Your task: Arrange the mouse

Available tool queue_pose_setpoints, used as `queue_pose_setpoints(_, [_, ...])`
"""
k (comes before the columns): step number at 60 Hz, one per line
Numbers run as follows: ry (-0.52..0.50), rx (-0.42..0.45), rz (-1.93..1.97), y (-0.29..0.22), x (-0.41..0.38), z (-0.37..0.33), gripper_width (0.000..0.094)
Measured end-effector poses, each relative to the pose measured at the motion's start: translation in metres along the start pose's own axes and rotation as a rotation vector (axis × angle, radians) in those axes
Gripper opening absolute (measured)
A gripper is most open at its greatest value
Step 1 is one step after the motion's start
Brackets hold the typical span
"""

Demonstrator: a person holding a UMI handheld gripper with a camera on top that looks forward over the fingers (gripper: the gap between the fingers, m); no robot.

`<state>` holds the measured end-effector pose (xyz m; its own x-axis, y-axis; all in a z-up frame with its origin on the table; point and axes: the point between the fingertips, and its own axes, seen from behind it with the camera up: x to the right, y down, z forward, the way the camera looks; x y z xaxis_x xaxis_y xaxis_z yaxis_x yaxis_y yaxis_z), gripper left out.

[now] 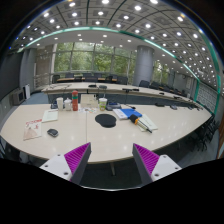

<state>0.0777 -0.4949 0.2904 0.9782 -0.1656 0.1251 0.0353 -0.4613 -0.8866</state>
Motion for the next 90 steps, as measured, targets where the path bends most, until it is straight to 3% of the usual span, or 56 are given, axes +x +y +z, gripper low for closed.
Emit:
queue_pose_setpoints(15, [-0.059, -0.036, -0.046, 0.027, -0.052, 0.038, 0.0857])
queue_pose_setpoints(35, [-0.21, -0.091, -0.086, 0.086, -0.264, 0.144, 0.0854])
queue_pose_setpoints(50, [-0.223, -0.102, -0.082, 0.094, -0.392, 0.264, 0.0854])
queue_pose_setpoints(64, [-0.203, -0.138, -0.098, 0.095, -0.436, 0.354, 0.0852])
queue_pose_setpoints(81, [-0.176, -0.128, -0.107, 0.07, -0.447, 0.402, 0.0851])
queue_pose_setpoints(85, [-0.182, -0.133, -0.102, 0.067, -0.45, 0.409, 0.0818])
queue_pose_setpoints(90, [-0.207, -0.144, -0.092, 0.066, -0.455, 0.416, 0.0687])
